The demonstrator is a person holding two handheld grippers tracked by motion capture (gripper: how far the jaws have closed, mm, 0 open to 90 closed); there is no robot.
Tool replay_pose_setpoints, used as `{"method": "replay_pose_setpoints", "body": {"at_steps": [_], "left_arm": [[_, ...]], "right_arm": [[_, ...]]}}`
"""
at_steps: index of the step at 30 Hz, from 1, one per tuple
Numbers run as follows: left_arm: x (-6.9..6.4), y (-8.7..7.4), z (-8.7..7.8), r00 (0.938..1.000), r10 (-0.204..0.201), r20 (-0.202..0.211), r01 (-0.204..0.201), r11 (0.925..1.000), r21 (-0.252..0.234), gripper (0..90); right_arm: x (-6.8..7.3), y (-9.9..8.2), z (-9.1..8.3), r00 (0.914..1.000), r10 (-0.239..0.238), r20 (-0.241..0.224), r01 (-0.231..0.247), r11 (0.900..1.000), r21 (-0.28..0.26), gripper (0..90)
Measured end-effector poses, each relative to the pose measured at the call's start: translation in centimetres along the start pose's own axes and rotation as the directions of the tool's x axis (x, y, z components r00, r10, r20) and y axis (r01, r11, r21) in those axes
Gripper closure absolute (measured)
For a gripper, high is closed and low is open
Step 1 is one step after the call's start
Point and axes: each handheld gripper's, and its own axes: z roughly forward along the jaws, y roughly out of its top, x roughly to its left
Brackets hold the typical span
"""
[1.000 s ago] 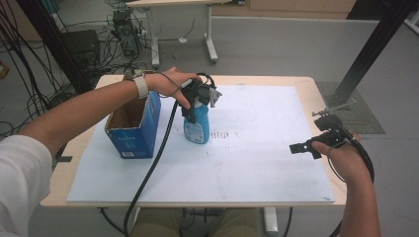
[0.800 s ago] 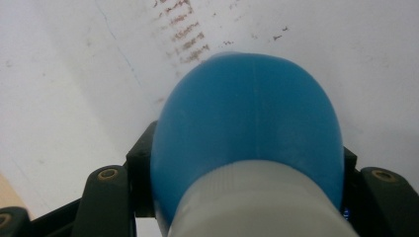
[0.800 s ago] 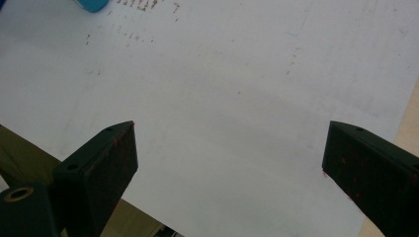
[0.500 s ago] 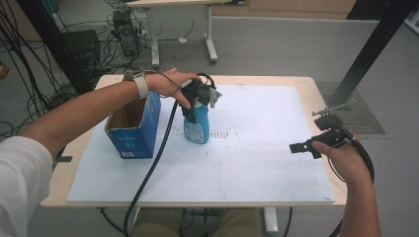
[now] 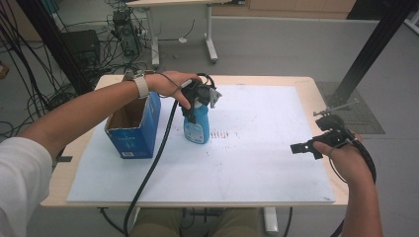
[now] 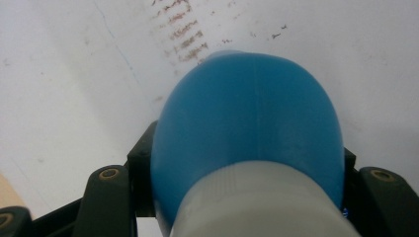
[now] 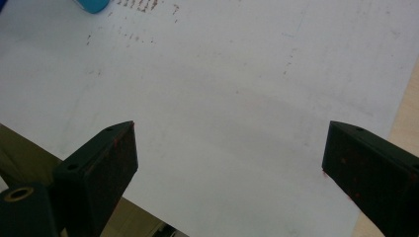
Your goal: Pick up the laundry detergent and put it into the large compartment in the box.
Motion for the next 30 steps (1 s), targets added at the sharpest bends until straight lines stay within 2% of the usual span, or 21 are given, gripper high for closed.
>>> {"method": "replay_pose_setpoints", "body": {"at_steps": [12, 30], "left_arm": [[-0.03, -0.07, -0.02, 0.9999, 0.013, -0.003, -0.013, 0.9999, -0.002, 38.4], [-0.16, -0.04, -0.03, 0.9999, 0.011, -0.007, -0.011, 0.9999, 0.000, 38.4]], "right_arm": [[0.07, 0.10, 0.01, 1.0000, -0.003, 0.000, 0.003, 1.0000, -0.002, 6.7], [0.06, 0.06, -0.10, 1.0000, -0.009, -0.002, 0.009, 0.9999, -0.008, 6.7]]}}
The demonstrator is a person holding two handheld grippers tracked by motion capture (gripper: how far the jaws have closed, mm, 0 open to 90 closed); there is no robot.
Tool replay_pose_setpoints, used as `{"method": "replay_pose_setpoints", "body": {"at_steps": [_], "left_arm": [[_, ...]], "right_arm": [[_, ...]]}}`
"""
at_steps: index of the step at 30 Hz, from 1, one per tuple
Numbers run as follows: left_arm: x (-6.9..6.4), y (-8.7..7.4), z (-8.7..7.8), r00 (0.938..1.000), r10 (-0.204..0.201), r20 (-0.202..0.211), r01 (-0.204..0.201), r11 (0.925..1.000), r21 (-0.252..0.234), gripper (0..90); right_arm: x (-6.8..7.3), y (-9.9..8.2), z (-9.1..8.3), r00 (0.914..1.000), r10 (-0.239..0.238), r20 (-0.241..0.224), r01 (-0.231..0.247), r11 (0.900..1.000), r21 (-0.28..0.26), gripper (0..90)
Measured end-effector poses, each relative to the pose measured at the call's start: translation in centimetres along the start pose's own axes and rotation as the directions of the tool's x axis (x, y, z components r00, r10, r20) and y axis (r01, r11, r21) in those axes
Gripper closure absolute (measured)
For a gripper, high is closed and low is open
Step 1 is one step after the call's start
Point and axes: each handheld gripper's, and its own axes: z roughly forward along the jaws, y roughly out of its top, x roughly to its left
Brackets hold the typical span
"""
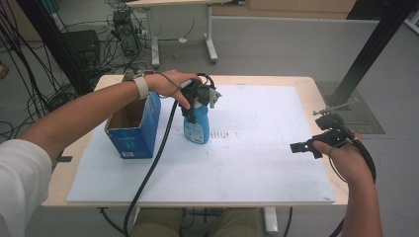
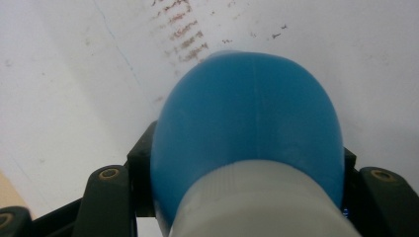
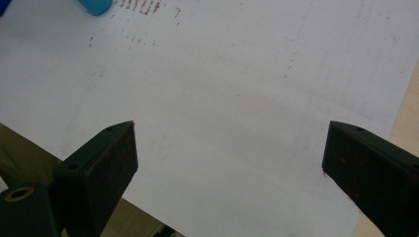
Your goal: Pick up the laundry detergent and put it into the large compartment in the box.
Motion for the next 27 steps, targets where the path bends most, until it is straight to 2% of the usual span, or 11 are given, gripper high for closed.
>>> {"method": "replay_pose_setpoints", "body": {"at_steps": [27], "left_arm": [[0.15, -0.13, 0.02, 1.0000, -0.008, 0.003, 0.008, 1.0000, -0.004, 38.3]], "right_arm": [[-0.02, 0.03, 0.13, 1.0000, -0.001, -0.004, 0.001, 1.0000, -0.002, 6.7]]}}
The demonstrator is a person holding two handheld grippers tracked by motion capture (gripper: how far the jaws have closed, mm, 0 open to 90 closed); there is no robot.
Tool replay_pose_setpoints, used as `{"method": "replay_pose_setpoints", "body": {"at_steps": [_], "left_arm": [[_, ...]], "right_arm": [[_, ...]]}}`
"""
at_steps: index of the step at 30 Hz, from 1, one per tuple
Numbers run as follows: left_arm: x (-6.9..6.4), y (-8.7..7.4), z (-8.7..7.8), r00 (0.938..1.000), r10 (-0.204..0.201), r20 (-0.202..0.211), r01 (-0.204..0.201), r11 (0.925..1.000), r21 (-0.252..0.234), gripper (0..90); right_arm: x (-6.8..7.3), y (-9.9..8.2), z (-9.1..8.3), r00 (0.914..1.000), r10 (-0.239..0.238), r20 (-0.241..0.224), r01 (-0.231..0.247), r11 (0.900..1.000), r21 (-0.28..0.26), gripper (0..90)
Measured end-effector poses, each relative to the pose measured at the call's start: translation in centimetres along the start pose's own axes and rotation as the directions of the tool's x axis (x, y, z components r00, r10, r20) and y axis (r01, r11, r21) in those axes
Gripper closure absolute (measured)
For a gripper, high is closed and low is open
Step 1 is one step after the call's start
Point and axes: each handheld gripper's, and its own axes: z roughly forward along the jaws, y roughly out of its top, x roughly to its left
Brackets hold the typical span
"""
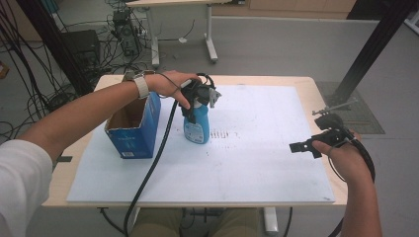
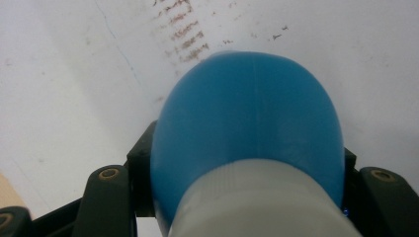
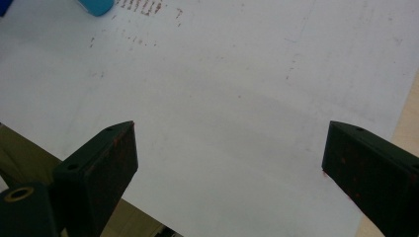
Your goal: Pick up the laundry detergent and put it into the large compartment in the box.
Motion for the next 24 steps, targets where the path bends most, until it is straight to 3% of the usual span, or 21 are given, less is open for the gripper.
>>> {"method": "replay_pose_setpoints", "body": {"at_steps": [24], "left_arm": [[0.00, 0.18, -0.03, 0.9999, -0.013, 0.001, 0.013, 0.9999, 0.009, 38.4]], "right_arm": [[-0.09, -0.14, -0.04, 1.0000, 0.002, 0.000, -0.002, 1.0000, 0.002, 6.7]]}}
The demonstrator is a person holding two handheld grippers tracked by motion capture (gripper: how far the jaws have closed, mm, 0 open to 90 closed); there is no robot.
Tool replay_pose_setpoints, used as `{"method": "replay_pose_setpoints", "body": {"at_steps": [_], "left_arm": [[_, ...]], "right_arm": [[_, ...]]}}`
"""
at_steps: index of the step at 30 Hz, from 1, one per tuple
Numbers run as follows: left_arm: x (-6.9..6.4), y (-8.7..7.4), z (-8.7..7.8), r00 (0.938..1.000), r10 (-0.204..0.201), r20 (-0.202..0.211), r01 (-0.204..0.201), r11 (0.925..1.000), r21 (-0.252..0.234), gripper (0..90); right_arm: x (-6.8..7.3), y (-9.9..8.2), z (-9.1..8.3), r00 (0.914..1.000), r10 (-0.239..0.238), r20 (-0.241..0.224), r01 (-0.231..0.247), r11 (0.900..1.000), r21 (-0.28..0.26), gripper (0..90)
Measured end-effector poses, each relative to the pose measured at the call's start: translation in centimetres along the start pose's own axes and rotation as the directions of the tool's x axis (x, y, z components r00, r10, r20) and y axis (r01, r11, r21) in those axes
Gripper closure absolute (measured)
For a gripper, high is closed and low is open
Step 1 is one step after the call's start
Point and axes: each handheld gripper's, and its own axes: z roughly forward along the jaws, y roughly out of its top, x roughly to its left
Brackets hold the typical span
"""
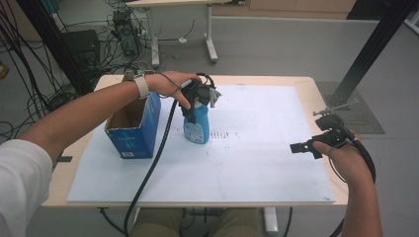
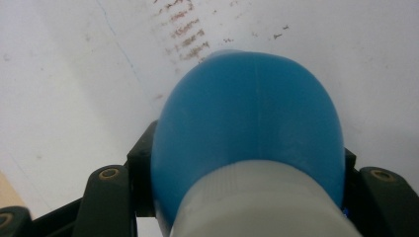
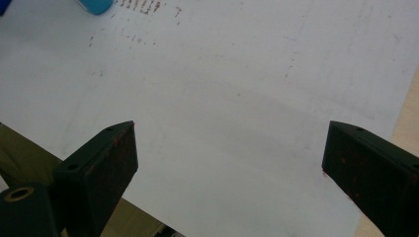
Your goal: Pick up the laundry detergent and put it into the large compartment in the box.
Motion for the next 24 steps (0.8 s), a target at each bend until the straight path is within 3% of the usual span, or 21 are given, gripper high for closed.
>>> {"method": "replay_pose_setpoints", "body": {"at_steps": [10, 24], "left_arm": [[-0.1, -0.1, -0.1, 1.0000, -0.008, -0.001, 0.008, 1.0000, -0.004, 38.5], [-0.5, -0.3, -1.1, 0.9984, -0.055, -0.008, 0.055, 0.9984, -0.009, 38.4]], "right_arm": [[-0.1, -0.3, -0.2, 1.0000, 0.001, 0.000, -0.001, 1.0000, -0.006, 7.4], [-0.1, -0.5, 0.0, 1.0000, 0.000, -0.002, 0.000, 1.0000, -0.010, 7.4]]}}
